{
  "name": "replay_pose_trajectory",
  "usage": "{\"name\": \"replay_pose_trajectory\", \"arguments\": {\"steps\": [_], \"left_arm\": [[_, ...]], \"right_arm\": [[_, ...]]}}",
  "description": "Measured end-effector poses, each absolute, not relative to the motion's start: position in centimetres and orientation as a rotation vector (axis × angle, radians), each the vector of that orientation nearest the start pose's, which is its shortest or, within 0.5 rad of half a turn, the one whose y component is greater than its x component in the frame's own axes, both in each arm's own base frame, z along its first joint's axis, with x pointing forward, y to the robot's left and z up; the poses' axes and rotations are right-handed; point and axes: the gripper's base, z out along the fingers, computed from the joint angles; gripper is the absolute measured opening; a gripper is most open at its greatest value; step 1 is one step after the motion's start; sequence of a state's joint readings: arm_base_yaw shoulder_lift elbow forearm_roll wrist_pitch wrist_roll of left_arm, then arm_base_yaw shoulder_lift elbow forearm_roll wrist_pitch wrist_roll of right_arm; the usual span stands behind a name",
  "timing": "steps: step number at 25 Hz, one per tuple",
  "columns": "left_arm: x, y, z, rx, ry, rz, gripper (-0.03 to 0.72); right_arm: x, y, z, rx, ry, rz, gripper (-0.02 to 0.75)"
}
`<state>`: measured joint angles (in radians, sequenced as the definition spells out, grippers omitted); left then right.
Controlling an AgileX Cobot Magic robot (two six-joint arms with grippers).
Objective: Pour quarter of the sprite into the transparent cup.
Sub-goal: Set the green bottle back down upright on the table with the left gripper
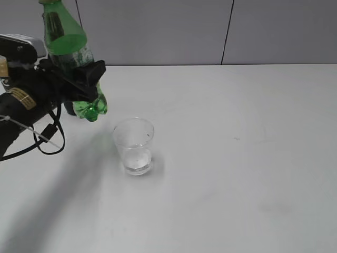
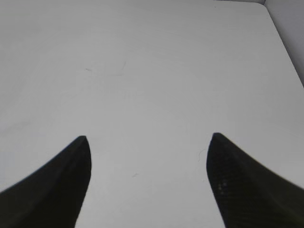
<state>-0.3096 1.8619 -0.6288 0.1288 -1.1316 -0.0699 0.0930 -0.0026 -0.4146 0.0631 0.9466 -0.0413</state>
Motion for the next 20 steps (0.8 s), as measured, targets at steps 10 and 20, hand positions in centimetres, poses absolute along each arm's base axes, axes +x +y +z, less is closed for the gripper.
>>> {"name": "replay_pose_trajectory", "arguments": {"steps": [10, 20], "left_arm": [[34.6, -12.7, 13.5, 0.392, 1.582, -0.367, 0.455], [35.2, -12.9, 10.4, 0.419, 1.646, -0.353, 0.455]], "right_arm": [[0.8, 0.5, 26.2, -0.131, 2.009, 0.108, 0.585], [0.8, 0.5, 26.2, -0.13, 2.009, 0.109, 0.585]]}}
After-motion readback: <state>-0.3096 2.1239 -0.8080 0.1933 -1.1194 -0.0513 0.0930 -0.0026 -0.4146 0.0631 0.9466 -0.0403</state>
